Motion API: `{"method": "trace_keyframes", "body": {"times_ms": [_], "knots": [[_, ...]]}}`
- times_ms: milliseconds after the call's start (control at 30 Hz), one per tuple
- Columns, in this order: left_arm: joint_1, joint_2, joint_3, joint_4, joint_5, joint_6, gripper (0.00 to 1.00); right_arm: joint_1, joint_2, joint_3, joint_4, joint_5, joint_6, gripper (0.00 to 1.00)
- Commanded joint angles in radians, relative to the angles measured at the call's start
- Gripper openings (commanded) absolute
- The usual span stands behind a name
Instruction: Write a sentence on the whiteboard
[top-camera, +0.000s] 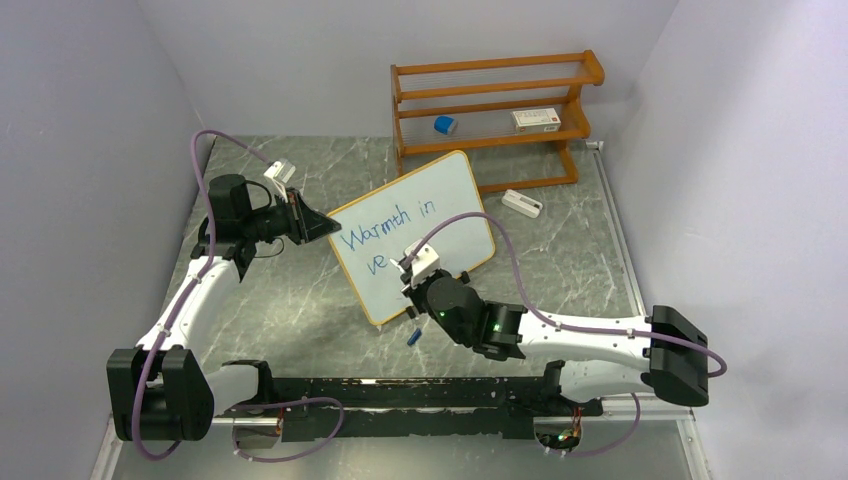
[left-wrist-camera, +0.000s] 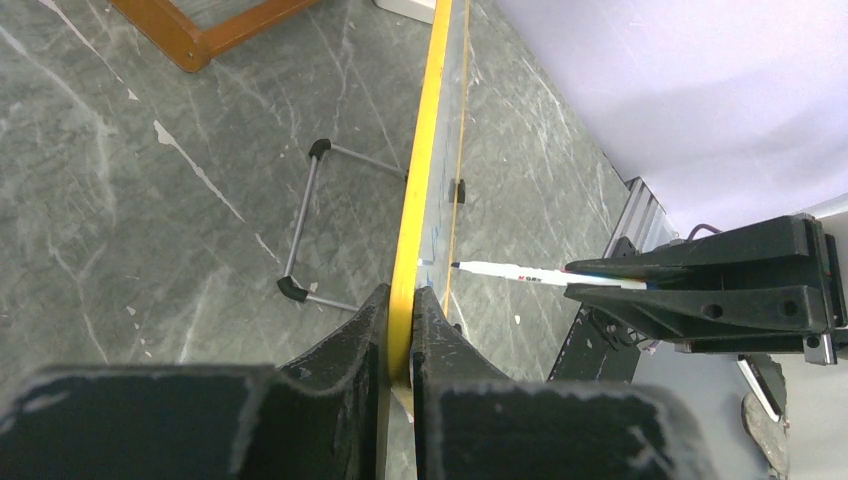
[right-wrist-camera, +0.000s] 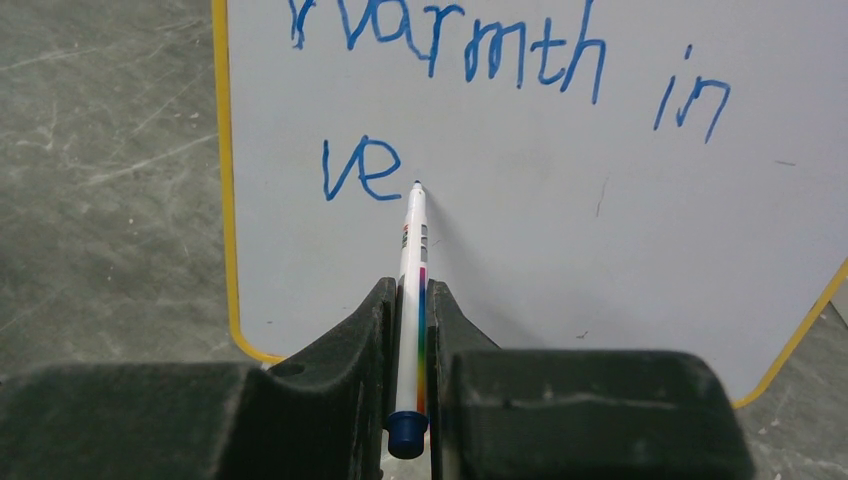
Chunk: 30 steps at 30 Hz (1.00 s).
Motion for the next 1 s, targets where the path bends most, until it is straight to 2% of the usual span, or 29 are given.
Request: {"method": "trace_keyframes", "body": {"times_ms": [0, 467, 967], "knots": [[0.011, 0.010, -0.009, -0.043, -0.089, 0.045, 0.05, -0.022, -0.021, 0.002, 0.066, 0.005, -0.015, 0.00], [0.011, 0.011, -0.008, -0.042, -0.086, 0.044, 0.05, -0.047, 0.020, 0.033, 0.116, -0.082, -0.047, 0.00], [0.011, 0.014, -0.008, -0.041, -0.084, 0.043, 0.05, -0.066, 0.037, 0.027, 0.059, -0.022, -0.024, 0.00]]}}
